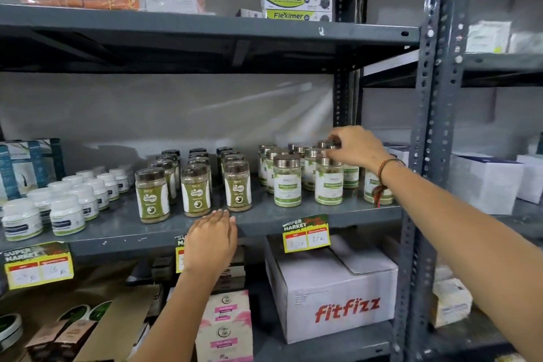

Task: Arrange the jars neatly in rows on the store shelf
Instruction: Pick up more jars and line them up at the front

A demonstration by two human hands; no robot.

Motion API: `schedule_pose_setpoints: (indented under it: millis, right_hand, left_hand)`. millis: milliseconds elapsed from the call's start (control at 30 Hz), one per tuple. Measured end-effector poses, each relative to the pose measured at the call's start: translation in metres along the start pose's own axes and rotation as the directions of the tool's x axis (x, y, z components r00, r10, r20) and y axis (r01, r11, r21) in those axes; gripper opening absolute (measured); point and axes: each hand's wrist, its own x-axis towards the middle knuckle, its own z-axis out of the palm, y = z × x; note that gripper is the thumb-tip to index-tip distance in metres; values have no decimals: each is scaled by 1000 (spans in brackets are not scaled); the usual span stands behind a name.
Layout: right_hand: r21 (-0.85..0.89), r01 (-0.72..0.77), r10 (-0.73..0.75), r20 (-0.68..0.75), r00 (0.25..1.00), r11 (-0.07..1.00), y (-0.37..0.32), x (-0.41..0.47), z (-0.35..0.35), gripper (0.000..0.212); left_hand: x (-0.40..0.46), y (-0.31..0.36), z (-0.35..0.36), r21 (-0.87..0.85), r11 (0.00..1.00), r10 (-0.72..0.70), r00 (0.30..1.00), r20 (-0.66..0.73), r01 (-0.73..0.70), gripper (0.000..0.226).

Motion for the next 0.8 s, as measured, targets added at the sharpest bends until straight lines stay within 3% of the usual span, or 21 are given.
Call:
schedule_pose_setpoints:
  millis: [167, 300, 433, 600, 800]
  right_hand:
    - [-272, -140, 134, -40, 990, 952, 46, -4, -7, 40]
    - [-372, -189, 223, 50, 974, 909, 59, -6, -4, 43]
    - [-405, -185, 252, 120, 960, 895, 60, -5, 2, 48]
    - [-425, -185, 241, 82, 967, 886, 62, -4, 4, 38]
    - [-306, -196, 228, 71, 971, 931, 68, -1, 11, 42]
  left_hand:
    - [1, -1, 3, 2, 1000, -8, 1000, 1, 8, 46]
    - [0, -2, 5, 6, 1000, -6, 1000, 7, 6, 45]
    - [0, -2, 5, 3, 1000, -7, 1000, 7, 7, 45]
    - [-1, -2, 4, -11, 1000, -9, 1000, -6, 9, 45]
    - [-1, -2, 5, -11, 1000, -7, 1000, -19, 7, 45]
